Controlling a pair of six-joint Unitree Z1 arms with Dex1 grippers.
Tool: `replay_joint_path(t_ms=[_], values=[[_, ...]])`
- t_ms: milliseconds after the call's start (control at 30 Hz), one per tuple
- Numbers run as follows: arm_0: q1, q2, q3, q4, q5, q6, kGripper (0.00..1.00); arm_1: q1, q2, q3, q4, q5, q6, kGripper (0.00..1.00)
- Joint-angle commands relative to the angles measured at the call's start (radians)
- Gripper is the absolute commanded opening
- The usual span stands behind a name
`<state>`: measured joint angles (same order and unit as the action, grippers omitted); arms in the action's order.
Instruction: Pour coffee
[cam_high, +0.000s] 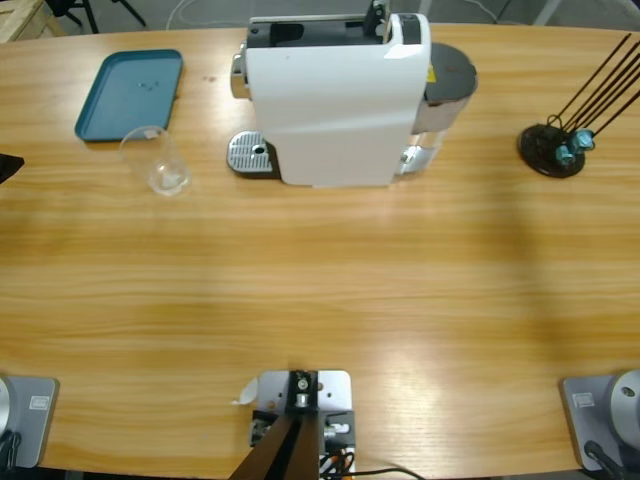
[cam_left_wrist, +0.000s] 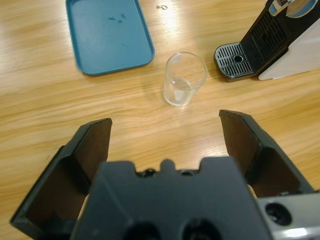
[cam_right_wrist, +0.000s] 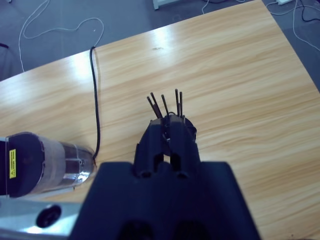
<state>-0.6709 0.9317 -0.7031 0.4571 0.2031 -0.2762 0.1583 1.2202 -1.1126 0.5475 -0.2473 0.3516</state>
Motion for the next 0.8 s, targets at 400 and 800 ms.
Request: replay_joint_path(t_ms=[400,800], values=[[0.008,0.038,0.039,-0.014,-0.01,0.009,0.927,0.073,-0.016,0.536,-0.416,0.011,0.081,0.613],[0.008,0.062,0.037,-0.017,-0.01,0.009,0.927,0.056,0.147,0.611,-0.61,-0.017,0.082,0.605]])
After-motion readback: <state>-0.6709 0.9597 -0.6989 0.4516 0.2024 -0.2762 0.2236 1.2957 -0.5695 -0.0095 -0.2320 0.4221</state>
